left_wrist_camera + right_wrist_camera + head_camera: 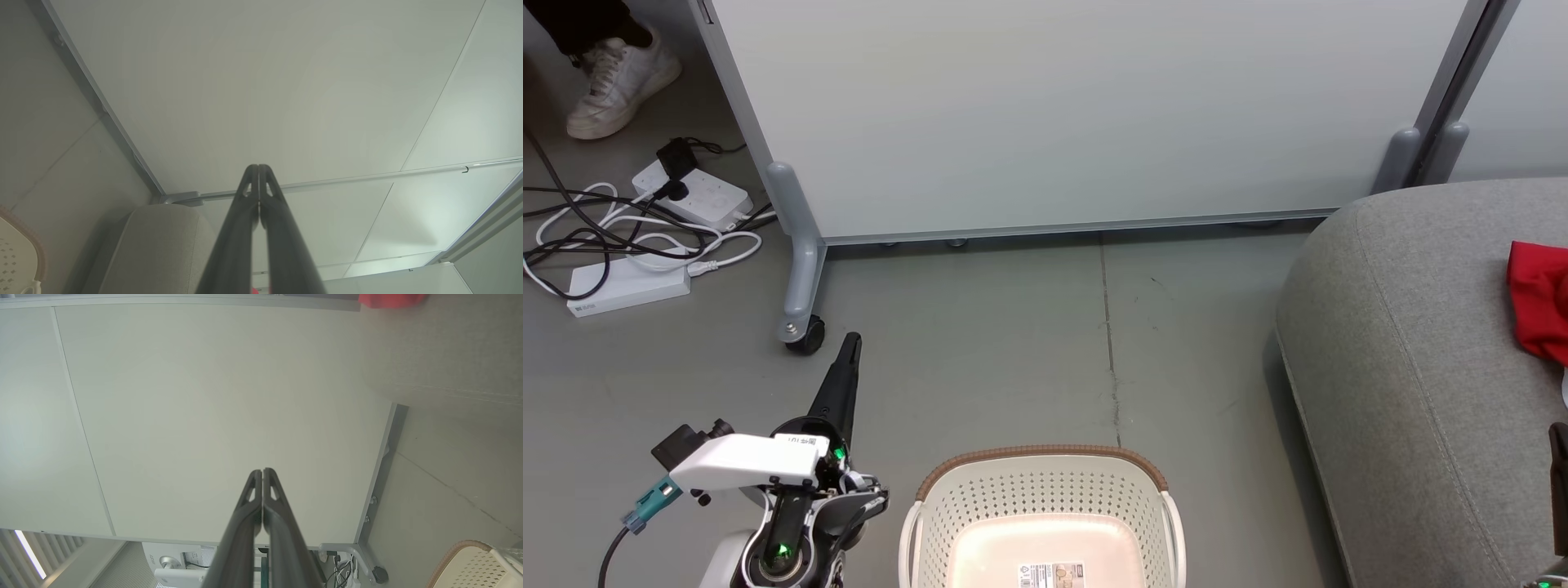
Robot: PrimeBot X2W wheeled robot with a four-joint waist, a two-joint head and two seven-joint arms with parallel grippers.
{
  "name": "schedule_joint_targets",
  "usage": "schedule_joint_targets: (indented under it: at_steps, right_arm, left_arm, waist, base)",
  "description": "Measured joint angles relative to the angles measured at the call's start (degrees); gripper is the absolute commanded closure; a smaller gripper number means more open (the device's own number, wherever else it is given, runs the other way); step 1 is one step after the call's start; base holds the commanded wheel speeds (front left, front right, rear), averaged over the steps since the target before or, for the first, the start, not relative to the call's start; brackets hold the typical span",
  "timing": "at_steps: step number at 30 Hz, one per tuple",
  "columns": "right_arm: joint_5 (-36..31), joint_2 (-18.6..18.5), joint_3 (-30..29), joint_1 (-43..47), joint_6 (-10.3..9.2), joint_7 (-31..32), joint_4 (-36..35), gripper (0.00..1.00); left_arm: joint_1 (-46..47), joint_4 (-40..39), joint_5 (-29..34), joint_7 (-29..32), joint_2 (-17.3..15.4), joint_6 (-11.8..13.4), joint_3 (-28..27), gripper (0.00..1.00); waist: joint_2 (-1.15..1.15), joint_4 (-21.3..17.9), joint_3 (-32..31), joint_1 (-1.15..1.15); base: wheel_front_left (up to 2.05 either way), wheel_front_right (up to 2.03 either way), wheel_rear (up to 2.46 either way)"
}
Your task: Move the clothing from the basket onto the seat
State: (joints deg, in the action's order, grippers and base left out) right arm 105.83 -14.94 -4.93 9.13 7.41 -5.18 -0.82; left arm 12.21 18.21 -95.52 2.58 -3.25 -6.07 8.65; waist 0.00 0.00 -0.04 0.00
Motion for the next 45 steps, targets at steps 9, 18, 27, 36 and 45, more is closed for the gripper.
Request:
schedule_joint_targets:
  at_steps: [9, 18, 27, 36, 45]
  right_arm:
    - [0.64, -0.59, 0.56, 0.25, 0.00, -0.71, -0.16, 1.00]
    - [1.12, -1.21, 1.24, 0.29, 0.00, -1.33, -0.31, 1.00]
    - [1.55, -1.65, 1.67, 0.32, 0.00, -1.90, -0.47, 1.00]
    - [2.02, -2.10, 2.05, 0.37, 0.00, -2.20, -0.60, 1.00]
    - [2.13, -2.49, 2.44, 0.53, 0.00, -2.68, -0.75, 1.00]
  left_arm:
    - [0.03, 0.01, 0.01, 0.01, 0.00, 0.00, -0.07, 1.00]
    - [0.03, 0.01, 0.02, 0.02, 0.02, 0.00, -0.11, 1.00]
    - [0.03, 0.01, 0.03, 0.18, 0.03, 0.00, -0.15, 1.00]
    - [0.03, 0.01, 0.04, 0.19, 0.05, 0.00, -0.19, 1.00]
    - [0.03, 0.01, 0.05, 0.20, 0.07, 0.00, -0.22, 1.00]
  waist:
    - [0.00, 0.00, 0.00, 0.00]
    - [0.00, 0.00, 0.01, 0.00]
    - [0.00, 0.00, 0.01, 0.00]
    - [0.00, 0.00, 0.02, 0.00]
    - [0.00, 0.00, 0.02, 0.00]
  base:
    - [0.00, 0.00, 0.00]
    - [0.00, 0.00, 0.00]
    - [0.00, 0.00, 0.00]
    - [0.00, 0.00, 0.00]
    - [0.00, 0.00, 0.00]
